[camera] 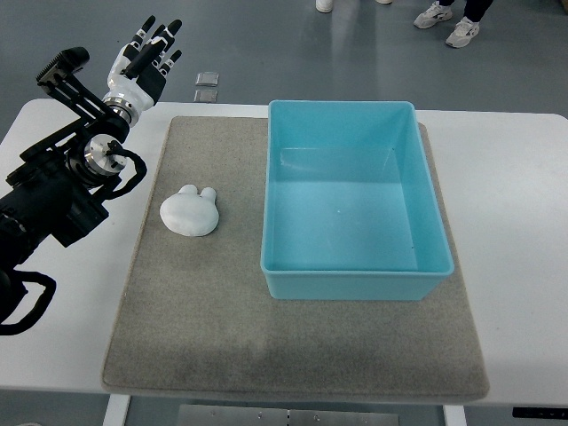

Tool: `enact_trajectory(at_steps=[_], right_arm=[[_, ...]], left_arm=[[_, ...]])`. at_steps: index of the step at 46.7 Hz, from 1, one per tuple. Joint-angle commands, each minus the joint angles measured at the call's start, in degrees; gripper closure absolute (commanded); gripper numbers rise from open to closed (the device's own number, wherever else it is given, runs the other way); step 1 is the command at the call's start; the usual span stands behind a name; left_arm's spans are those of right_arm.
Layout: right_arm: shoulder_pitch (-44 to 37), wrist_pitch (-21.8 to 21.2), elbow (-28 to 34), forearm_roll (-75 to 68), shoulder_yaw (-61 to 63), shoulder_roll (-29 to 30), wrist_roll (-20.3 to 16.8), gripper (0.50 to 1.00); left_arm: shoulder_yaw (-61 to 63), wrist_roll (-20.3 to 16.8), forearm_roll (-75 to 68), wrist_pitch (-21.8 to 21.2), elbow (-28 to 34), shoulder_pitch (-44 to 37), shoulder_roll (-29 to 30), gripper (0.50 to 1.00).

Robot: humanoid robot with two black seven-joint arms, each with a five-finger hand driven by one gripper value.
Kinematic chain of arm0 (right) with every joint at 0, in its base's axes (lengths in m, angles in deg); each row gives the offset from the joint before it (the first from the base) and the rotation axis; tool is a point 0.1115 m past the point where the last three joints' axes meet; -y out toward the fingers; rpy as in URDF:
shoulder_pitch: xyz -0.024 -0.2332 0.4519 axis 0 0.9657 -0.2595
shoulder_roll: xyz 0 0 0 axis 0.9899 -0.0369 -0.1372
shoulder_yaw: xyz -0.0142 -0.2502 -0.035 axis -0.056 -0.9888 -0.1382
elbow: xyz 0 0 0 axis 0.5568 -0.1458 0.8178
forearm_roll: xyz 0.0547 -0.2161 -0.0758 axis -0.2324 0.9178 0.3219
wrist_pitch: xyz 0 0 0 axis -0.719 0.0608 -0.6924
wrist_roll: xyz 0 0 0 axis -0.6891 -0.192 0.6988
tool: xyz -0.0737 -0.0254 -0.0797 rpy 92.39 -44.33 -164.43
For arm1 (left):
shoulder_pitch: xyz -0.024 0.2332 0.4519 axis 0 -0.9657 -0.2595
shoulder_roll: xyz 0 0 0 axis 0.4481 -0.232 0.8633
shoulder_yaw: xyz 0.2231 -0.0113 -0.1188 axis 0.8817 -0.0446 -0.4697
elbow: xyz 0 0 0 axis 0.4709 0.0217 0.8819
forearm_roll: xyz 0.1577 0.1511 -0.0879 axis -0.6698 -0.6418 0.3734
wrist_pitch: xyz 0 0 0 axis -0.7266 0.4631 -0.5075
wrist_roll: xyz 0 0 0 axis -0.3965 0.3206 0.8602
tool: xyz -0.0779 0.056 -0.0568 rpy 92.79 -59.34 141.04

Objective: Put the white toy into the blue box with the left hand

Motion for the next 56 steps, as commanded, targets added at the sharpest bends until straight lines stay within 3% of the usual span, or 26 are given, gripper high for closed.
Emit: enact_trajectory(at_steps=[1,36,56], right_arm=[[0.0,0.0,-0.1,0.0,0.0,0.0,0.0,0.564],[0.0,0.0,0.0,0.0,0.0,0.0,0.0,0.564],[0.0,0.0,0.0,0.0,0.0,0.0,0.0,0.564]], left_arm=[[-0.1,0.0,0.0,0.1,-0.1,0.0,-0.1,0.51],[0.3,0.4,-0.5,0.1,-0.6,0.1,1.0,0.51],[0.3,0.4,-13.0,-1.3,-1.8,0.3,3.3,0.516]])
